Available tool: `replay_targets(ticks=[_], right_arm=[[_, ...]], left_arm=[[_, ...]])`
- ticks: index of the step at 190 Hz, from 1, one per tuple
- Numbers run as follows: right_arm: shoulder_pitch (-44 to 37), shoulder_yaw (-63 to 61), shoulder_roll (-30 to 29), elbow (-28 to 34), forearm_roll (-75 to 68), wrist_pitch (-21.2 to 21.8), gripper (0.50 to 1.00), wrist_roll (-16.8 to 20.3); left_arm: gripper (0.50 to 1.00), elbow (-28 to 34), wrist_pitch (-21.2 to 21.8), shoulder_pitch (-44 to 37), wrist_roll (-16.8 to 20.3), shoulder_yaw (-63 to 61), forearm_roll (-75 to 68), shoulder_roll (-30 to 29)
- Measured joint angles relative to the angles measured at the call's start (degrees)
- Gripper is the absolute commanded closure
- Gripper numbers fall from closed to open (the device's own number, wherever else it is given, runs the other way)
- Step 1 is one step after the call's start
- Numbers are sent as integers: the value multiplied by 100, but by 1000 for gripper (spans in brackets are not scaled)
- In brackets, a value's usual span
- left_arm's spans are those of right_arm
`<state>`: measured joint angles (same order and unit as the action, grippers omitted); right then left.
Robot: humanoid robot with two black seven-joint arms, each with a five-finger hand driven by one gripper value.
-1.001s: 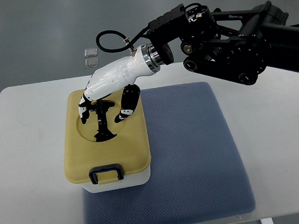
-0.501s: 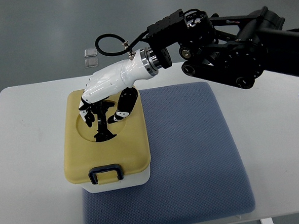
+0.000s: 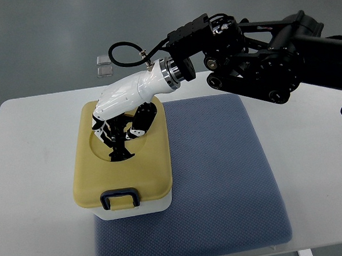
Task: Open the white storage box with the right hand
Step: 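Lower the right hand into the lid recess and grip the black handle, then lift the yellow lid off the white box with the right hand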
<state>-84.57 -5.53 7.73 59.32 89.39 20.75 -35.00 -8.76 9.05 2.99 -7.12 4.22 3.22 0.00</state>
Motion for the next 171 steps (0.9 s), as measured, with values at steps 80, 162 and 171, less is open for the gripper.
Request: replay_targets(ticks=[80,162,171], right_arm=[[-159,-284,51,2,-94,-4,1000,0],[48,-950,1025,-110,-123,-100,1000,0],[146,-999,1163,-142,-123,-159,1000,0]], left_arm=[[500,0,0,0,3,0,0,0],[500,-1,0,0,1,0,2,0],[500,-1,0,0,0,0,2,0]])
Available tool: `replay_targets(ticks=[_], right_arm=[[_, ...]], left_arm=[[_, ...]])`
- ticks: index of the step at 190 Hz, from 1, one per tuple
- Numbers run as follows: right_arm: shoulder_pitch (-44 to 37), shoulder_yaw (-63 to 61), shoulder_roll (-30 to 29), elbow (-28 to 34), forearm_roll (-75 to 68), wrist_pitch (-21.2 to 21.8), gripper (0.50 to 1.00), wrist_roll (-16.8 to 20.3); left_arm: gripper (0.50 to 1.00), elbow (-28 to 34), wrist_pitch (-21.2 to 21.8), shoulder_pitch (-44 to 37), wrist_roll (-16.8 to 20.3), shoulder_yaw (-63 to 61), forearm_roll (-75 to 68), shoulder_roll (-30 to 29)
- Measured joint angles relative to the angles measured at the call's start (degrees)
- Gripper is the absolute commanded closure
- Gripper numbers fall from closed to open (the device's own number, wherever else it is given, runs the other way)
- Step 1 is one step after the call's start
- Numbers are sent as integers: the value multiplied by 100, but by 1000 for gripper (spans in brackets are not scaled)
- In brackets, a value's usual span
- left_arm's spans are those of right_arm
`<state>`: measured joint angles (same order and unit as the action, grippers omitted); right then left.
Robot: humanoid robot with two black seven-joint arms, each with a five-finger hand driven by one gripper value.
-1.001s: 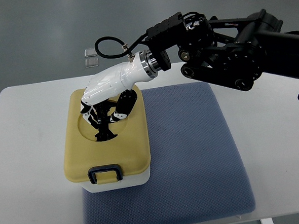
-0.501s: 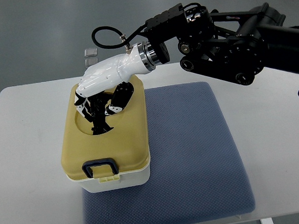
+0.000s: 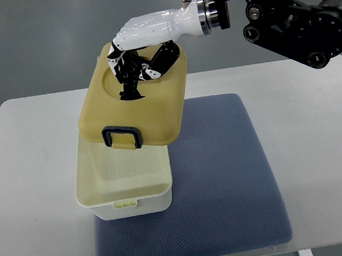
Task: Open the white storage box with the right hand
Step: 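Lift the yellow lid off the white box with the right hand, then lower the lid onto the mat beside the box with the right hand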
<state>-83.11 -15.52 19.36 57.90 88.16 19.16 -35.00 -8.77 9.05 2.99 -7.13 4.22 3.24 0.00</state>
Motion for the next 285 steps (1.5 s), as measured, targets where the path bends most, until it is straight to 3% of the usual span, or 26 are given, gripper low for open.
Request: replay_targets(ticks=[102,164,221,285], right_arm=[[1502,-119,1009,-579,7,-992,1000,0],[2106,-120,948,-780,0,-1345,1000,0],[2512,-103,912,-865,-93,-1400,1000,0],[3099,-52,496,-859,-118,-1532,1000,0]], left_arm=[[500,0,0,0,0,0,0,0],[500,1,0,0,0,0,0,0],[500,1,0,0,0,0,0,0],[500,1,0,0,0,0,-1,0]])
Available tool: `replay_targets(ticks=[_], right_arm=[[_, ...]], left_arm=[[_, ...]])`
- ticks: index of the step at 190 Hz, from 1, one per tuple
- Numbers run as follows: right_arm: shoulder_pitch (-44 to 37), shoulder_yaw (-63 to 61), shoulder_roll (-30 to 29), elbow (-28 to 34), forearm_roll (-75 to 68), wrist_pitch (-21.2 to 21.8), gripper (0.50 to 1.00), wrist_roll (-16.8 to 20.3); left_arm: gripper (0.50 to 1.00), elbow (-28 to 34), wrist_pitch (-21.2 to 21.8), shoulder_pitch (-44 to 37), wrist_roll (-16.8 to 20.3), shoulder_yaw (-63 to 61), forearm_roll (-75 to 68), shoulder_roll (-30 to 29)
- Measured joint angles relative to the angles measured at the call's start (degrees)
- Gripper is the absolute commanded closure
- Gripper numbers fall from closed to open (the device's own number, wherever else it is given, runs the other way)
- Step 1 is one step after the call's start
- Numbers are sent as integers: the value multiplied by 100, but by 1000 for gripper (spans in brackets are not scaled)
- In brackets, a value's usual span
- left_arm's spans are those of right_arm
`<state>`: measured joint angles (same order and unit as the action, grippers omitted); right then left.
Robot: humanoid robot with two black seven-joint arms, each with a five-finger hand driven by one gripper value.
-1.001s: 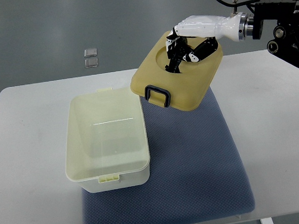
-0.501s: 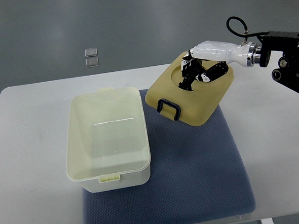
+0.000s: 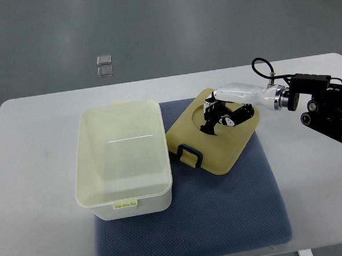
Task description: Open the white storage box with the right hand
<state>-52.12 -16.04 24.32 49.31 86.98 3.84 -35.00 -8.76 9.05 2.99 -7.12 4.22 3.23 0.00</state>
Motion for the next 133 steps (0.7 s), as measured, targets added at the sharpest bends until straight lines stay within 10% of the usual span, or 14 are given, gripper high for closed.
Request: replay_targets(ticks=[25,42,68,133], right_arm=[[131,8,-67,0,0,-11,938,0],[177,7,-75,0,-16,-6,742,0],[243,-18,-77,0,-139,11,601,0],[279,-112,-104,26,-1619,42,576,0]], left_arm=[[500,0,0,0,3,0,0,0],[500,0,0,0,3,0,-1,0],[500,0,0,0,3,0,-1,0],[500,0,0,0,2,0,0,0]])
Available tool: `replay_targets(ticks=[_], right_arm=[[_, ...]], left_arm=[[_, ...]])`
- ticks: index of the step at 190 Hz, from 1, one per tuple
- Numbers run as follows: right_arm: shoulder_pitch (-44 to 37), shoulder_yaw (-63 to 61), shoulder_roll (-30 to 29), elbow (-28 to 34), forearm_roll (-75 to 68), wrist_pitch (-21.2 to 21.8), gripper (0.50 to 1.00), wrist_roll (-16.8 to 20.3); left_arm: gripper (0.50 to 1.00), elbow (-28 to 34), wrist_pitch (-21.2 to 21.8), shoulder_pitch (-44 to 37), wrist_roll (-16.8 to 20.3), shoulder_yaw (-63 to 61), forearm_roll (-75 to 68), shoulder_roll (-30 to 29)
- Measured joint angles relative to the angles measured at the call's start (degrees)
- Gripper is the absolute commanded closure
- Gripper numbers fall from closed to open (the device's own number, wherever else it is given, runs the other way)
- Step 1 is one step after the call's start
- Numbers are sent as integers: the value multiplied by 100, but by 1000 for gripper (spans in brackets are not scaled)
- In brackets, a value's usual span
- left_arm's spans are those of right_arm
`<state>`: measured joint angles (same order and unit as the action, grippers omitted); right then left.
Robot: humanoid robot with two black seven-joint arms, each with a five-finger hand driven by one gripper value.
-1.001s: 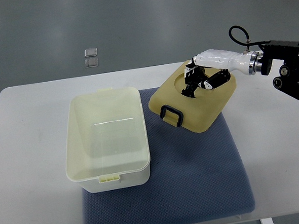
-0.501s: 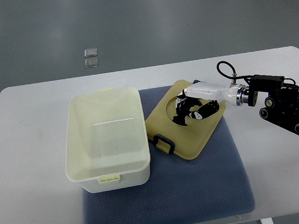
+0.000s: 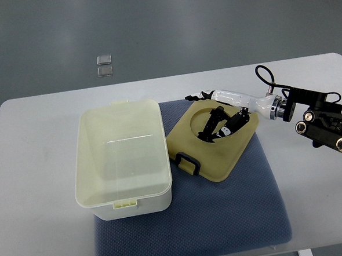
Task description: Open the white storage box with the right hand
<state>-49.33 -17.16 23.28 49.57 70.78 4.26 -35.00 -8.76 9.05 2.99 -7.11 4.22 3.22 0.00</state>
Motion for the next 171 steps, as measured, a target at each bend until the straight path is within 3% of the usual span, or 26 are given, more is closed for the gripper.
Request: replay_targets(ticks=[62,116,171], right_arm=[[134,-198,-50,-9,-2415,-15,574,0],[811,-1320,-432,-155,-4782,-35,572,0],[1134,-1509,-654,-236,-6586,-39,572,0]], left_arm=[[500,0,0,0,-2,0,1,0],[500,-13,-9,-13,-8,-2,-1,0],[500,8,-3,-235,-15,8,3,0]])
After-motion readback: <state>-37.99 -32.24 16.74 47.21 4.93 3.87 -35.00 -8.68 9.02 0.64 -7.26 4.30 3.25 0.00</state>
